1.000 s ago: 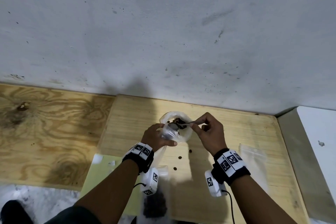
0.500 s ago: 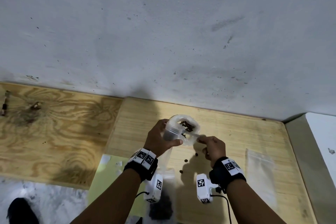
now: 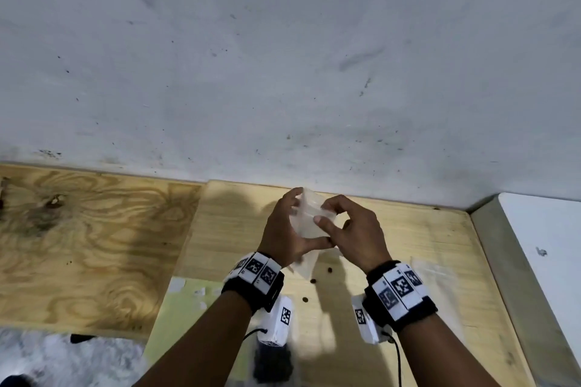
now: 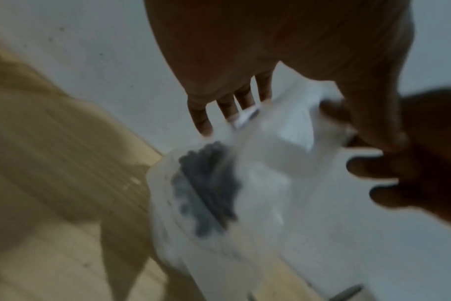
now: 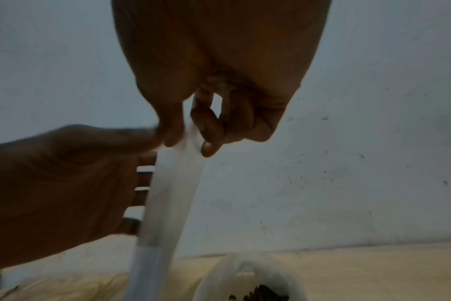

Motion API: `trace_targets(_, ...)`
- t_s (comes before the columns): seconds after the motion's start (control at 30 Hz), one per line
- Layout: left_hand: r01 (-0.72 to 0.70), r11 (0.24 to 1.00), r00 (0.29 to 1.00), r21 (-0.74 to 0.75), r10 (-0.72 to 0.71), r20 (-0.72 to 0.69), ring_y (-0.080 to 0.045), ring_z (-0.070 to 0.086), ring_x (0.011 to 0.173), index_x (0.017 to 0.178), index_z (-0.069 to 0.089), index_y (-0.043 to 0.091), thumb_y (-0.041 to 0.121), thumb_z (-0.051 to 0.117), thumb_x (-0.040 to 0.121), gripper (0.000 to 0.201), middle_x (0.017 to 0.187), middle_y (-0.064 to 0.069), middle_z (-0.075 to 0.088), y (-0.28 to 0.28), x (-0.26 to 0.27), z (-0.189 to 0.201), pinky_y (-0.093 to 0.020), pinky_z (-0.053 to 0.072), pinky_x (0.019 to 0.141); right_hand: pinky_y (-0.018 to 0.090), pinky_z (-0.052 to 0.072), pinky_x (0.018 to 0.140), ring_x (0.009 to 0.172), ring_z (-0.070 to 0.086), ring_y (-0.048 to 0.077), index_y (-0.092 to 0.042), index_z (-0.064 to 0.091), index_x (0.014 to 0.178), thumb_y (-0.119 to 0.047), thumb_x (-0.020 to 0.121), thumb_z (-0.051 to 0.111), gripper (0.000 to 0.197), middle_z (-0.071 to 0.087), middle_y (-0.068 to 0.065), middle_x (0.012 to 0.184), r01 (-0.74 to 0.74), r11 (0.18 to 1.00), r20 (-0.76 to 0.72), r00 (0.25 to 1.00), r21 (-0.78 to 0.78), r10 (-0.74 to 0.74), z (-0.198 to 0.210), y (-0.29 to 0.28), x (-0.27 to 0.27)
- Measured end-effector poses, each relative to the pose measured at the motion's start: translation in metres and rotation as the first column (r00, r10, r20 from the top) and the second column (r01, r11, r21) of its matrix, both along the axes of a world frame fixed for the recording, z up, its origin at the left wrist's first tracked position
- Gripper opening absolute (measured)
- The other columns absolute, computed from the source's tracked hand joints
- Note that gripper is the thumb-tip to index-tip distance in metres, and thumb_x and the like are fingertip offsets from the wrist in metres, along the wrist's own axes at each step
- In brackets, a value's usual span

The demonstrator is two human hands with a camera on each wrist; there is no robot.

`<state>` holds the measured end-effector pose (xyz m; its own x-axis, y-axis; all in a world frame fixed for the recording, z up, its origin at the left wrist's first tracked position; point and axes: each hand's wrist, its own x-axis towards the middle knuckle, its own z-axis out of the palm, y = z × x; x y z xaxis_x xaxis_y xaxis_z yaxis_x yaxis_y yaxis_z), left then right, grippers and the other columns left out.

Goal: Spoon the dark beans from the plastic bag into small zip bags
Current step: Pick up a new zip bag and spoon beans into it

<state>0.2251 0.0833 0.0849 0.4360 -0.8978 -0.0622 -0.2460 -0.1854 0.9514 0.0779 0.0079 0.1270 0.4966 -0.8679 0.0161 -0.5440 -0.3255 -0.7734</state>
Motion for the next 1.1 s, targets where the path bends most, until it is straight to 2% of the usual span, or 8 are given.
trace_targets(0.17,-0.179,0.984,0.977,-0.013,0.176,-0.124,-0.011,0.066,0.062,0.085,0.069,0.015,0.02,0.076,0.083,0.009,0.072,0.003,0.069,-0.004,0.007,0.013,-0.026,0.051,0.064,0.046,0.055,0.068,0.073,0.065,0.023,-0.038,0.062,0.083,-0.025,0.08,0.078,0.021,0.069,-0.019,0.082,0.125,0.992,0.147,0.981,0.018,-0.127,-0.002,-0.016,-0.006)
trace_targets(0.23,-0.203,0.979,0.97,-0.018,0.199,-0.137,-0.014,0.063,0.056,0.067,0.066,0.021,0.014,0.071,0.087,0.022,0.062,0.005,0.067,-0.004,0.006,0.016,-0.025,0.049,0.062,0.039,0.054,0.068,0.074,0.065,0.023,-0.037,0.061,0.092,-0.017,0.078,0.08,0.031,0.069,-0.014,0.077,0.133,0.987,0.226,0.963,0.085,-0.149,0.002,-0.016,-0.007)
trace_targets(0.37,-0.199,0.98,0.961,-0.009,0.193,-0.198,-0.012,0.062,0.054,0.071,0.068,0.012,0.014,0.07,0.088,0.018,0.064,0.0,0.066,-0.003,0.002,0.021,-0.025,0.049,0.062,0.019,0.051,0.069,0.08,0.065,0.009,-0.02,0.071,0.104,-0.011,0.072,0.087,0.037,0.072,-0.002,0.084,0.075,0.941,0.346,0.918,0.329,-0.194,0.001,-0.018,-0.009)
trace_targets(0.47,-0.138,0.99,0.965,0.02,0.139,-0.222,-0.012,0.066,0.058,0.079,0.067,-0.003,0.019,0.074,0.085,0.025,0.069,-0.005,0.07,-0.002,0.0,0.02,-0.034,0.054,0.064,0.021,0.049,0.071,0.073,0.066,0.008,-0.007,0.076,0.082,-0.013,0.073,0.086,0.015,0.074,0.0,0.081,0.037,0.899,0.329,0.924,0.436,-0.197,-0.004,-0.017,-0.01)
trace_targets(0.67,-0.078,0.996,0.985,0.036,0.083,-0.153,-0.012,0.07,0.065,0.082,0.077,0.017,0.021,0.077,0.083,0.004,0.074,-0.005,0.076,0.0,-0.001,0.017,-0.035,0.059,0.068,0.018,0.045,0.065,0.066,0.06,0.008,-0.006,0.069,0.07,-0.015,0.075,0.085,0.018,0.066,-0.001,0.073,0.0,0.897,0.26,0.957,0.441,-0.128,-0.006,-0.017,-0.012)
trace_targets(0.8,-0.14,0.99,0.941,0.016,0.138,-0.31,-0.019,0.069,0.067,0.083,0.077,0.003,0.016,0.075,0.084,0.013,0.078,-0.016,0.075,0.002,-0.002,0.017,-0.031,0.057,0.069,0.019,0.042,0.058,0.056,0.056,0.006,-0.002,0.074,0.077,-0.016,0.074,0.085,0.018,0.065,-0.004,0.068,0.043,0.87,0.27,0.942,0.49,-0.199,-0.005,-0.018,-0.014)
trace_targets(0.93,-0.22,0.975,0.861,0.015,0.201,-0.468,-0.021,0.065,0.067,0.083,0.075,-0.004,0.01,0.072,0.085,0.014,0.076,-0.018,0.07,0.008,0.004,0.012,-0.028,0.054,0.066,0.019,0.021,0.043,0.043,0.026,0.011,-0.002,0.075,0.08,-0.017,0.077,0.083,0.017,0.041,-0.006,0.05,0.049,0.794,0.278,0.922,0.606,-0.269,-0.006,-0.022,-0.027)
trace_targets(1.1,-0.25,0.967,0.818,0.047,0.237,-0.525,-0.024,0.065,0.066,0.08,0.076,0.001,0.021,0.078,0.079,0.019,0.075,-0.016,0.07,0.007,-0.001,0.009,-0.033,0.055,0.07,0.017,0.022,0.04,0.043,0.026,0.011,-0.007,0.064,0.074,-0.02,0.078,0.083,0.023,0.041,0.006,0.065,0.098,0.801,0.251,0.921,0.59,-0.297,-0.011,-0.017,-0.024)
